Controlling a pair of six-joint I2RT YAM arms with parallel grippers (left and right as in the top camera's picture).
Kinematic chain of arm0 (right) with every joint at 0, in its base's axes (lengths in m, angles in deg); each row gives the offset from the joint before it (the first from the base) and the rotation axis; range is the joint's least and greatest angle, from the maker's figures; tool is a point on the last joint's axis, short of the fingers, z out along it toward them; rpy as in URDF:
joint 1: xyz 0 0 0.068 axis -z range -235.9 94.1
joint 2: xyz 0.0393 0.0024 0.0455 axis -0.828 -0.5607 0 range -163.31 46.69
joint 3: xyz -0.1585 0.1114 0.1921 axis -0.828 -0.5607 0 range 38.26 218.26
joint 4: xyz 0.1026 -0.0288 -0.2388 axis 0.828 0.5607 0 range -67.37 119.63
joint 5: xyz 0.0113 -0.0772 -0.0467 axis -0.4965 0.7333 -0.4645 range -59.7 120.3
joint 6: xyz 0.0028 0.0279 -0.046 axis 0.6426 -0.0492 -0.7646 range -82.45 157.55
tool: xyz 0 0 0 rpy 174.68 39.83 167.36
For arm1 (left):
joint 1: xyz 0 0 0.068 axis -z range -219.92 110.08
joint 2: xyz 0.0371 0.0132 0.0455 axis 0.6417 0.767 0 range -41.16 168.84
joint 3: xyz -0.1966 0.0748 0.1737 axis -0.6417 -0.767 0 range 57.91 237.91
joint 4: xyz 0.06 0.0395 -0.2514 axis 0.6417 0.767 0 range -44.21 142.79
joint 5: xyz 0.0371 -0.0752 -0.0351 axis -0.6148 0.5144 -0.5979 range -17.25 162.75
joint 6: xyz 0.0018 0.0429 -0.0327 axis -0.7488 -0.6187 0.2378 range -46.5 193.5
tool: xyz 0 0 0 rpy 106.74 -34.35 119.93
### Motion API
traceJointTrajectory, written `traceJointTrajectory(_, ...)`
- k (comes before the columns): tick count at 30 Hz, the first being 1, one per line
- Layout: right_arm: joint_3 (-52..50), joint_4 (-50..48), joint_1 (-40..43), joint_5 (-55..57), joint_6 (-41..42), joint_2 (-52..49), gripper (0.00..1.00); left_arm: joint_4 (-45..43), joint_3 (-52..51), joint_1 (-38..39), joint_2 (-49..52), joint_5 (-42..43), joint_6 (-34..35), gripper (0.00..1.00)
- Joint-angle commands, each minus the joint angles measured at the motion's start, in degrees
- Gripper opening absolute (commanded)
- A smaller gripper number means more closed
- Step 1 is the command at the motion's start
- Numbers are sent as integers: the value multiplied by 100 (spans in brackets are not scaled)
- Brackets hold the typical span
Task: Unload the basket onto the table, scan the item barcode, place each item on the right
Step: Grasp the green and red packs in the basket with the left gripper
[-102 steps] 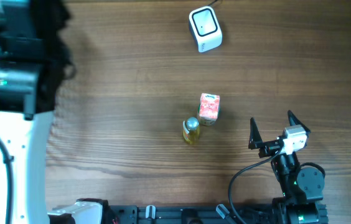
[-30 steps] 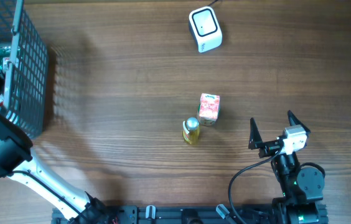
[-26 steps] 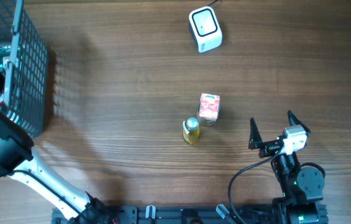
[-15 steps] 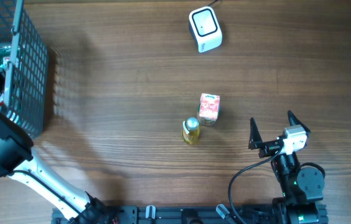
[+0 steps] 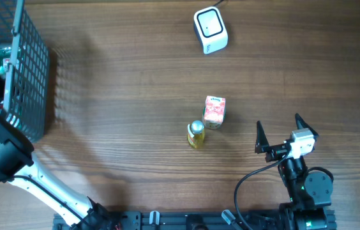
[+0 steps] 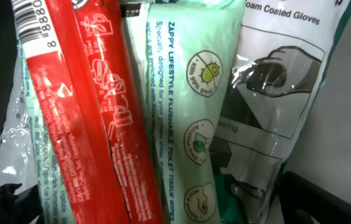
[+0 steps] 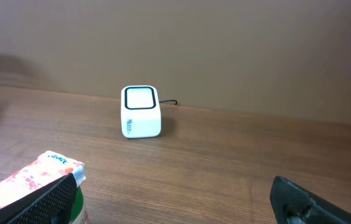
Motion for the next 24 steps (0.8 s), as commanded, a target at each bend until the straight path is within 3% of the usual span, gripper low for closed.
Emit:
traceJointTrajectory(1,-7,-17,17,52,-28,35,100,-155,-422,-103,98,-63,-192,100)
traceJointTrajectory(5,-7,-17,17,52,-28,35,100,-516,-728,-223,98,-63,-190,93)
traceJointTrajectory(8,-7,-17,17,52,-28,35,100,-789,-953,-328,98,-61,-190,75)
traceJointTrajectory(11,-7,-17,17,52,-28,35,100,-981,-1123,-400,98,-55,-190,64)
traceJointTrajectory(15,-7,-17,17,52,-28,35,100,-1029,-1174,-437,96,245,-188,26)
traceJointTrajectory(24,-7,-17,17,52,-28,35,100,-1038,-911,-428,-573,643,348,12)
